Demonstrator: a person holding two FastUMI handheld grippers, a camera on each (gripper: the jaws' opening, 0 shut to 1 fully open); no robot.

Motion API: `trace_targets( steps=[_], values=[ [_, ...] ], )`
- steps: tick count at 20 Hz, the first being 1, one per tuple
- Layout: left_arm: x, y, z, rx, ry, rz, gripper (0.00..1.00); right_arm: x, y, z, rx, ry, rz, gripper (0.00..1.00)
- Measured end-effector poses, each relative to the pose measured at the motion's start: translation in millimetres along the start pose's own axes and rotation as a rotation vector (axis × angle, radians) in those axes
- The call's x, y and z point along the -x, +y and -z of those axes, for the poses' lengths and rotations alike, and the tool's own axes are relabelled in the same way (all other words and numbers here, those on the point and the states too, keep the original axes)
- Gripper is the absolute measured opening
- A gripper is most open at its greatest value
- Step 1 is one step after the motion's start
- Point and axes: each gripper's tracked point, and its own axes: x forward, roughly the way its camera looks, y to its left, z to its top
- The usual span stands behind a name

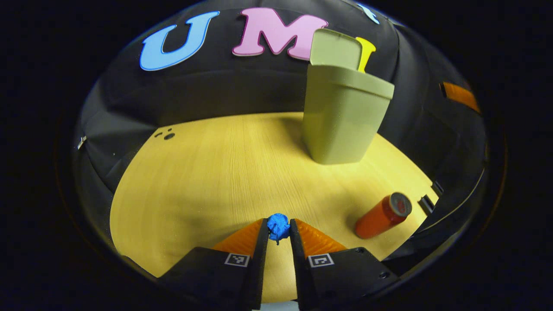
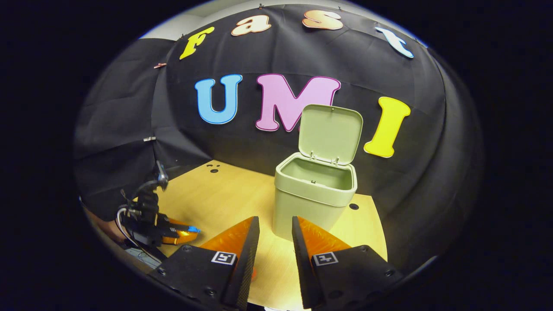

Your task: Press the lid of the desktop garbage bin to open it, pick up the crumpled paper on the desktop and throw it into the bin, then pick up the pop can on the desktop and drop it into the bin, and finally close the garbage bin lid.

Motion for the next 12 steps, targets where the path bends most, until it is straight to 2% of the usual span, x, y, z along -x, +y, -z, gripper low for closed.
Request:
trace_targets(
  steps=[2,3,5,9,10,12],
  values=[
    [9,0,-28,0.006,-0.053,0.003,0.35,-3,3,5,0.002,0.014,-0.011,0.53],
    [13,0,-42,0.009,-0.081,0.005,0.35,-5,5,9,0.004,0.024,-0.019,0.49],
    [22,0,-73,0.010,-0.141,0.007,0.35,-6,11,14,0.008,0.037,-0.036,0.53],
    [38,1,-130,-0.005,-0.252,0.012,0.39,-8,21,29,0.003,0.070,-0.070,0.52],
    [40,1,-144,-0.013,-0.279,0.015,0.35,-8,23,33,0.001,0.076,-0.076,0.51],
    [47,-3,-173,-0.035,-0.333,0.031,0.35,-6,25,37,-0.003,0.085,-0.080,0.58]
  ],
)
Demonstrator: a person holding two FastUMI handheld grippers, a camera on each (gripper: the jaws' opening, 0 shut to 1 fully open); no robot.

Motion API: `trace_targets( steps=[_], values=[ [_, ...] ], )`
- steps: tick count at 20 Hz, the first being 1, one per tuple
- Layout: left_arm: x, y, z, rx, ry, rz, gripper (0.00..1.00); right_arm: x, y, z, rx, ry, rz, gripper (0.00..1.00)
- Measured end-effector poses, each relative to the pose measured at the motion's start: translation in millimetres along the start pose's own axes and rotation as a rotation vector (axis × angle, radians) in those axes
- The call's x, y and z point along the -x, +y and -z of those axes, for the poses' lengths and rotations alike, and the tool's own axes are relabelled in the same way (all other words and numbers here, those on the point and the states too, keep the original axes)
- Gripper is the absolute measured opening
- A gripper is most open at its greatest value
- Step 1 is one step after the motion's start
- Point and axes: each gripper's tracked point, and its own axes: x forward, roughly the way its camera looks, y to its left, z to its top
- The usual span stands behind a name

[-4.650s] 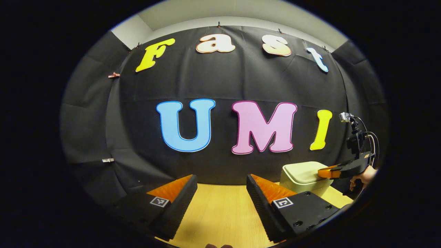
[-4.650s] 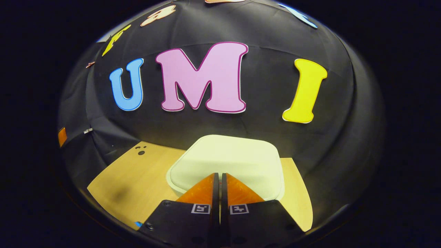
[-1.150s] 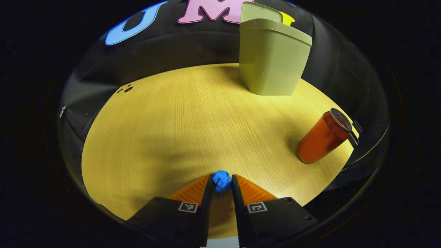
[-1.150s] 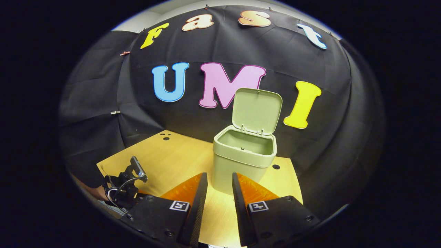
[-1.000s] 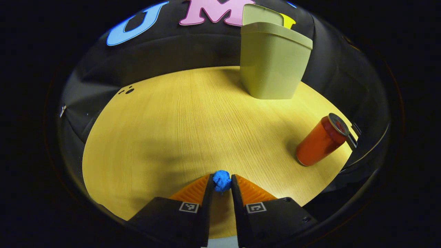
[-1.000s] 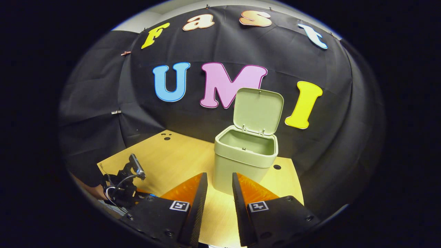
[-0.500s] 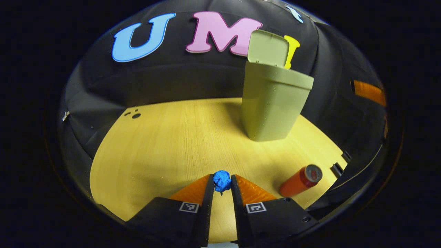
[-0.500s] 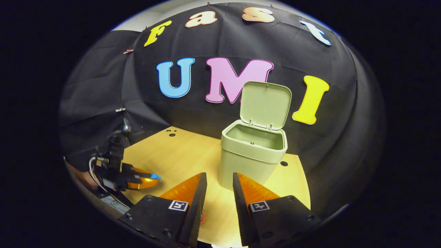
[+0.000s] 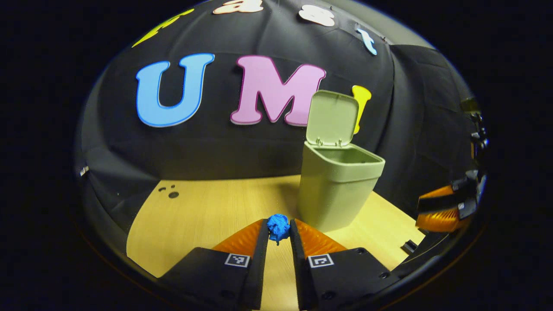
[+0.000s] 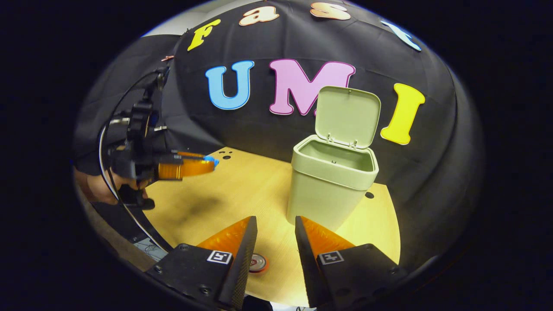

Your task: Press the lid of the desktop garbage bin to open it, pick up the crumpled paper on the desktop and throw it into the bin, then pick up the pop can on the desktop and drop it into the bin, and finally close the garbage bin lid.

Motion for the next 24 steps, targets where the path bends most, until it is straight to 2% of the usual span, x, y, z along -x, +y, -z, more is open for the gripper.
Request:
trace_targets(
  steps=[1,2,5,11,12,13,14,18,22,23,24],
  values=[
    [-2,-3,-14,-0.009,-0.027,0.011,0.35,1,0,2,-0.002,0.004,0.000,0.55],
    [-4,-4,-26,-0.018,-0.051,0.021,0.35,-1,-1,4,-0.004,0.008,0.002,0.59],
    [-12,-18,-62,-0.030,-0.118,0.064,0.35,-1,-2,8,-0.010,0.018,0.008,0.59],
    [-44,-54,-109,-0.079,-0.199,0.159,0.34,3,-7,14,-0.035,0.025,0.028,0.58],
    [-49,-62,-114,-0.083,-0.205,0.176,0.35,5,-8,14,-0.040,0.024,0.035,0.58],
    [-57,-70,-117,-0.083,-0.209,0.193,0.31,7,-9,15,-0.045,0.025,0.042,0.58],
    [-64,-77,-120,-0.082,-0.212,0.210,0.35,9,-11,17,-0.052,0.027,0.049,0.60],
    [-91,-104,-124,-0.091,-0.208,0.261,0.35,15,-13,25,-0.079,0.037,0.074,0.58],
    [-127,-118,-119,-0.104,-0.187,0.289,0.35,16,-17,31,-0.087,0.054,0.088,0.58],
    [-134,-120,-119,-0.108,-0.180,0.290,0.38,15,-18,32,-0.094,0.056,0.088,0.58],
    [-142,-121,-117,-0.111,-0.174,0.293,0.34,15,-19,33,-0.101,0.061,0.090,0.58]
  ],
)
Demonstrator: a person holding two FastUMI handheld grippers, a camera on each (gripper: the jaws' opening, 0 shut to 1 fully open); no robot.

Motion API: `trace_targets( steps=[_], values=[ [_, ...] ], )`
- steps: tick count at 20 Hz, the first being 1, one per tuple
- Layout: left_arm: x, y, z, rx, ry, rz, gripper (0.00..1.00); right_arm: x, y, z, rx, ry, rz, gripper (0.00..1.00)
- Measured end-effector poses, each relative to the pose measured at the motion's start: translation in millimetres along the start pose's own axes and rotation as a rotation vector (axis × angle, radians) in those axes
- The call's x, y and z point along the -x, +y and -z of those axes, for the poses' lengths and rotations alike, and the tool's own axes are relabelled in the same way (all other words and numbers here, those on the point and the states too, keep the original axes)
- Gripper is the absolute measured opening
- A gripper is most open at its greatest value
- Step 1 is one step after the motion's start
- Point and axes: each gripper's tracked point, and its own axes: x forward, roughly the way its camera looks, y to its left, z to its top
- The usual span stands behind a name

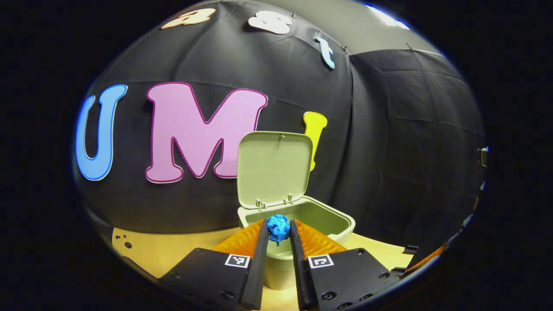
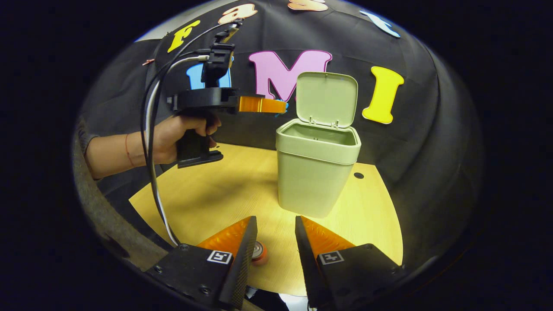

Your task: Press the lid of the desktop garbage bin to open it, pick up the crumpled paper on the desktop and throw it into the bin, then pick up the pop can on the desktop and drop it into the bin, and finally close the garbage bin lid.

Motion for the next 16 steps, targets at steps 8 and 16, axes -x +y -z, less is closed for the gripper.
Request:
trace_targets(
  steps=[8,16],
  values=[
    [-38,-2,24,0.000,0.058,0.007,0.35,3,-22,17,-0.051,0.038,0.047,0.58],
    [-41,-11,32,-0.001,0.076,0.020,0.78,8,-26,29,-0.086,0.056,0.061,0.57]
  ],
)
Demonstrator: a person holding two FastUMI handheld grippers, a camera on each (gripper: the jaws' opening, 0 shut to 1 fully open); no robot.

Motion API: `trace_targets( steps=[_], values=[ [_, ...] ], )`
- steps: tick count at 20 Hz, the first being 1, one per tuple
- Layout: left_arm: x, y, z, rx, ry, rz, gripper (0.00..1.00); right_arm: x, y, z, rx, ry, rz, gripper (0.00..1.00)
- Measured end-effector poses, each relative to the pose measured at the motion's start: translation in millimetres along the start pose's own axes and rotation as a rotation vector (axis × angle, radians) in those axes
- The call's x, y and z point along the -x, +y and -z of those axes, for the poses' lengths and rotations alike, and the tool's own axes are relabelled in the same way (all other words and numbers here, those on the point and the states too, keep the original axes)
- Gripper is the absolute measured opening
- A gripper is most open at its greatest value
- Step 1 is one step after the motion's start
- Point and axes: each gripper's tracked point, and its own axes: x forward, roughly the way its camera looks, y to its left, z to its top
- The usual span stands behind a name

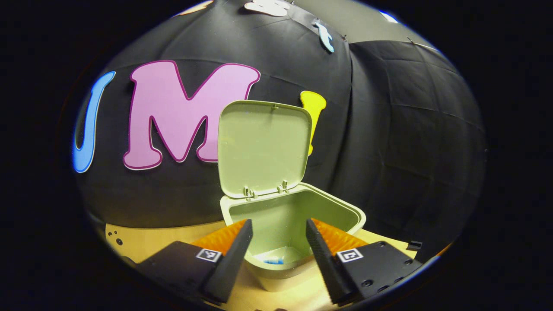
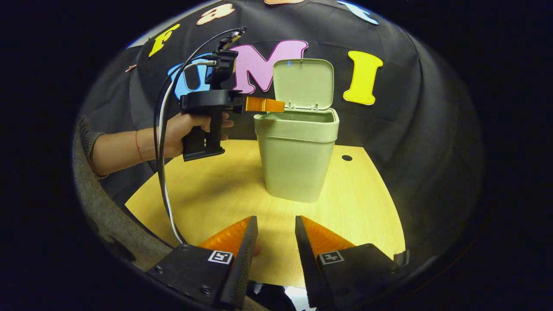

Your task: Press the lid of the desktop garbage bin to open it, pick up the crumpled paper on the desktop and throw it into the bin, then pick up the pop can on the desktop and drop it into the bin, and finally close the garbage bin lid.

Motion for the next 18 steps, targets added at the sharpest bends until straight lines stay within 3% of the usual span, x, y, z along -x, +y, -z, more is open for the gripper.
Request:
trace_targets(
  steps=[2,3,4,6,13,16,18],
  values=[
    [5,2,-1,-0.015,-0.006,-0.020,0.95,0,0,1,-0.003,-0.003,-0.005,0.60],
    [7,3,-3,-0.021,-0.012,-0.031,0.95,1,1,1,-0.004,-0.004,-0.011,0.63],
    [10,4,-6,-0.027,-0.019,-0.038,0.95,4,5,1,-0.002,-0.006,-0.017,0.76],
    [23,6,-11,-0.037,-0.029,-0.054,0.95,6,11,2,0.007,-0.005,-0.035,0.81],
    [92,29,-9,-0.026,-0.036,-0.137,0.95,-10,51,24,0.012,0.069,-0.180,0.85],
    [125,42,2,-0.008,-0.024,-0.187,0.95,-18,58,33,0.008,0.094,-0.203,0.94],
    [147,50,10,-0.002,-0.018,-0.221,0.95,-23,60,40,0.030,0.110,-0.205,0.94]
  ],
)
